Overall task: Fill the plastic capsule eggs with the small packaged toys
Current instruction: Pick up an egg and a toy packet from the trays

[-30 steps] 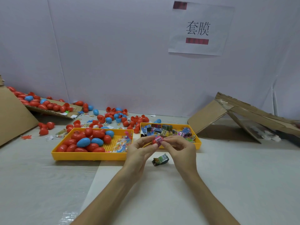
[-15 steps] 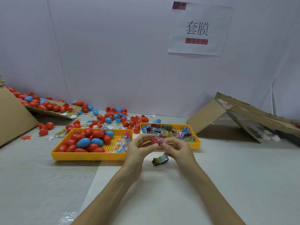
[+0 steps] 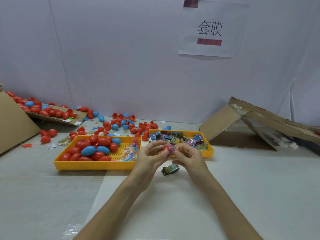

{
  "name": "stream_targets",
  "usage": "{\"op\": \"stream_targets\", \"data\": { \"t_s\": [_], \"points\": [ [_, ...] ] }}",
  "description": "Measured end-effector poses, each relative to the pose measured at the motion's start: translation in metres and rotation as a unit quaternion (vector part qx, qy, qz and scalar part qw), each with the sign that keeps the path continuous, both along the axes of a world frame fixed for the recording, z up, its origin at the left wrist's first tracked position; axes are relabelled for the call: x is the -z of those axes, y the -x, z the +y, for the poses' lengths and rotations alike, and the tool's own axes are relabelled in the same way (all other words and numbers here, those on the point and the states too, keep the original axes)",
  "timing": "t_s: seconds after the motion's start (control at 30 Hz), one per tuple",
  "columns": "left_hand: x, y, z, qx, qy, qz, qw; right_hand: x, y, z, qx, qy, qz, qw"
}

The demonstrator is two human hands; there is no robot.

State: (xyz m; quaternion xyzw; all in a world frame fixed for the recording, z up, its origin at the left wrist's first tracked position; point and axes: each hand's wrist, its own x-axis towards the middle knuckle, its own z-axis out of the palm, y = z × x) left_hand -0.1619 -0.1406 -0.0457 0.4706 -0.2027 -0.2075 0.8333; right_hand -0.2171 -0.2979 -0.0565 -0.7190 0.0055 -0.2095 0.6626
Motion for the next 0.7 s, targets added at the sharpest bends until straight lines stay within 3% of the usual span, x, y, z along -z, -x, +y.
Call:
{"op": "stream_targets", "data": {
  "t_s": [0.7],
  "points": [
    [0.0026,-0.0043,0.0022,0.042,0.017,-0.03,0.999,-0.0062,0.0038,0.003,0.001,-0.099,-0.014,0.995]
  ]
}}
